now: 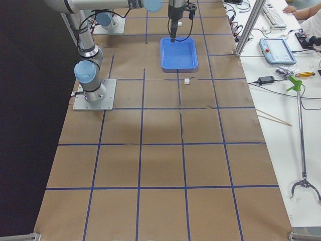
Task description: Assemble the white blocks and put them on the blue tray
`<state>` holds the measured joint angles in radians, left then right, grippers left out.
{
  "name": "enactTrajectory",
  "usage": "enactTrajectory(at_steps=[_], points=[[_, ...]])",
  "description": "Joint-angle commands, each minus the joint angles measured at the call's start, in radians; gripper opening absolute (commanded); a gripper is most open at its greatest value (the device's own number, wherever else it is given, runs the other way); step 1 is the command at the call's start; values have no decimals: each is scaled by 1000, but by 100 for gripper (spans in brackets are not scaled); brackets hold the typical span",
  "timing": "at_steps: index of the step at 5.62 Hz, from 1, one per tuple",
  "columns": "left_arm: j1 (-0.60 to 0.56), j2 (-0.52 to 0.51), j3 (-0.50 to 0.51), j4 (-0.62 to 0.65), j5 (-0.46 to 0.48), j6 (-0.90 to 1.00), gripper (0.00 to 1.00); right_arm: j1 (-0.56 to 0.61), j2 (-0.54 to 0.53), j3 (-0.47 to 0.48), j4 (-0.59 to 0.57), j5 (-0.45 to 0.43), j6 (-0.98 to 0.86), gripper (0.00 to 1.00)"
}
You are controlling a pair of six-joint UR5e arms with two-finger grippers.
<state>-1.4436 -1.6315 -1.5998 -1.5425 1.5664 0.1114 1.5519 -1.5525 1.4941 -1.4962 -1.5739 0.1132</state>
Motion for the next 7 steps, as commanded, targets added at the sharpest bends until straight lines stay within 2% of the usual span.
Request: enactTrajectory(at_steps=[1,2,3,4,5,6,7], points=[[106,-115,-54,77,0,94,96,-1,-18,-1,31,2,-4,100],[106,-199,-66,231,0,121,96,-1,-24,-2,62,3,-33,100],[107,-291,-72,319,53,151,96,0,-29,-5,63,2,-270,100],[106,-364,-87,438,47,152,96,-3,-52,-3,67,0,-499,100],[101,-395,-138,537,44,152,94,-3,-54,-2,65,-20,-691,100],[101,-413,-188,636,41,152,93,-13,-49,0,51,-100,-921,100],[100,-435,-196,668,0,152,92,-44,-43,0,42,-98,-1143,100]])
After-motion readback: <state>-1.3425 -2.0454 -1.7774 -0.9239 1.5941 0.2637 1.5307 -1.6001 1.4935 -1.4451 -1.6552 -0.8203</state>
